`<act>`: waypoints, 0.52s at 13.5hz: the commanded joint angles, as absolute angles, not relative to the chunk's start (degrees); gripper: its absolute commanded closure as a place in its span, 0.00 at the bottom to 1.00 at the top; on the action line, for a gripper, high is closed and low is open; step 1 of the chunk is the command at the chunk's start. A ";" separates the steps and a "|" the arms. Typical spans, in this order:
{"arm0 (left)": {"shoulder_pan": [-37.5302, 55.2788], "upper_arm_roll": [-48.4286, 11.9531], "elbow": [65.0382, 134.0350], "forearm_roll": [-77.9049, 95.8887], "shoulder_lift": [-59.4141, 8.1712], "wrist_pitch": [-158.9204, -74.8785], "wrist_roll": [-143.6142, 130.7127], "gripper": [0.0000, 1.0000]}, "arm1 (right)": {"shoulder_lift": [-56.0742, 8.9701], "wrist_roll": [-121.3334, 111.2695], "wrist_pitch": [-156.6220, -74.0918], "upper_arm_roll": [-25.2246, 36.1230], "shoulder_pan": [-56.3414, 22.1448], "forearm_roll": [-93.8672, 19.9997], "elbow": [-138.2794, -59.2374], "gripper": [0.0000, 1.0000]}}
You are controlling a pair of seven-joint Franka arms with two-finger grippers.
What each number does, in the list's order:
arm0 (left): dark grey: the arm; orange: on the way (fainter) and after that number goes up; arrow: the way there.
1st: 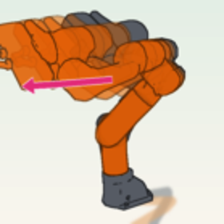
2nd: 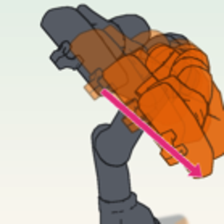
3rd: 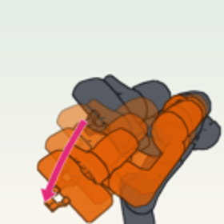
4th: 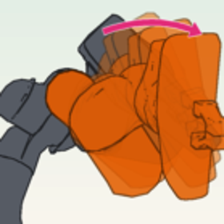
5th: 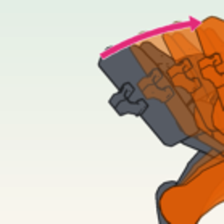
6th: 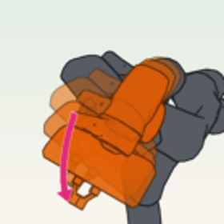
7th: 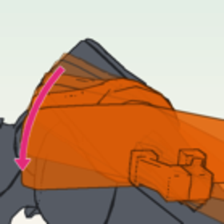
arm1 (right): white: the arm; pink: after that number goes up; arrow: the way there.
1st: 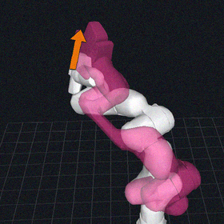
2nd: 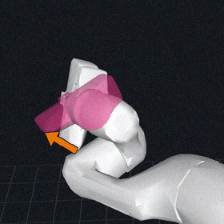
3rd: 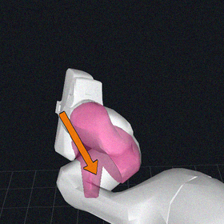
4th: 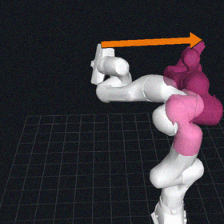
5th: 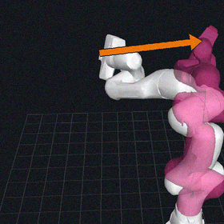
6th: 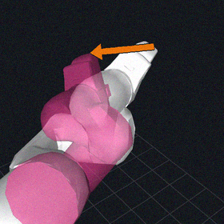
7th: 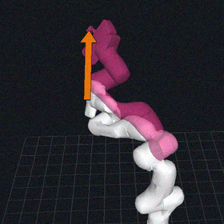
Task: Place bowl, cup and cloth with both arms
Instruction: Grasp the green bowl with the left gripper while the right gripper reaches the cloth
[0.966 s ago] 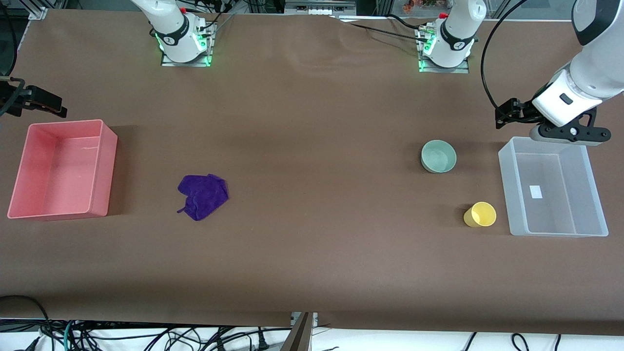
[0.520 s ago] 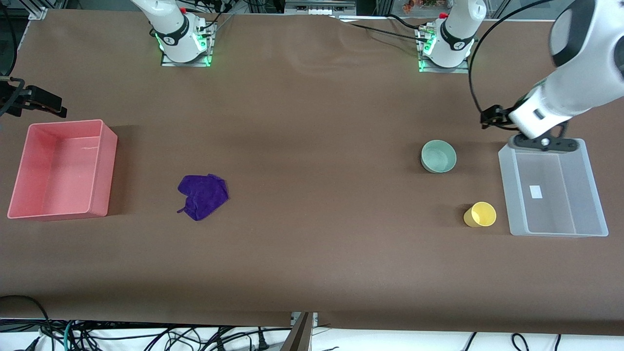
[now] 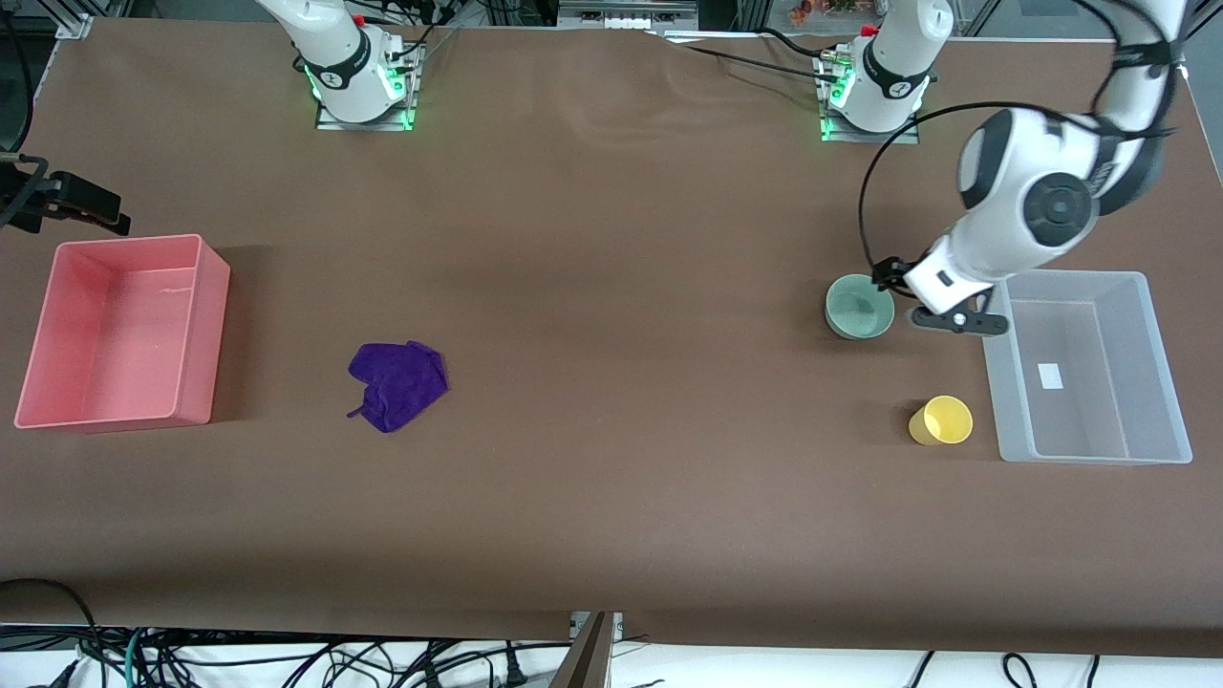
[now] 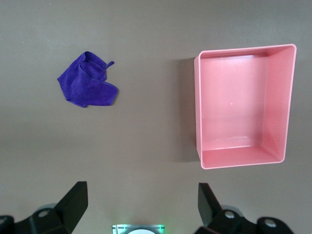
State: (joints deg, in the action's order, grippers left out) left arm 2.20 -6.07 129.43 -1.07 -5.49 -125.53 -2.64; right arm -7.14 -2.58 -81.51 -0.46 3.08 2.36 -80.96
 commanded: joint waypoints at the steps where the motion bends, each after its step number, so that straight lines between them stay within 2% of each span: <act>1: 2.11 -6.85 133.59 -0.53 -7.80 -132.78 -3.16 0.00 | -8.43 -2.90 -84.71 -0.62 3.25 2.91 -81.21 0.00; 4: 1.85 -6.86 134.03 -0.61 -13.52 -138.77 -2.73 0.00 | -14.30 -3.25 -87.36 -0.96 2.73 3.52 -81.39 0.00; 7: -0.07 -6.85 134.03 -0.70 -14.50 -139.22 1.13 0.00 | -21.08 -3.51 -91.74 -1.32 1.76 3.34 -81.30 0.00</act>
State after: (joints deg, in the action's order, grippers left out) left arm 1.69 -6.67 134.47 -1.07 -14.21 -138.89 -1.77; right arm -17.18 -2.63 -89.80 -1.06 2.36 2.52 -82.34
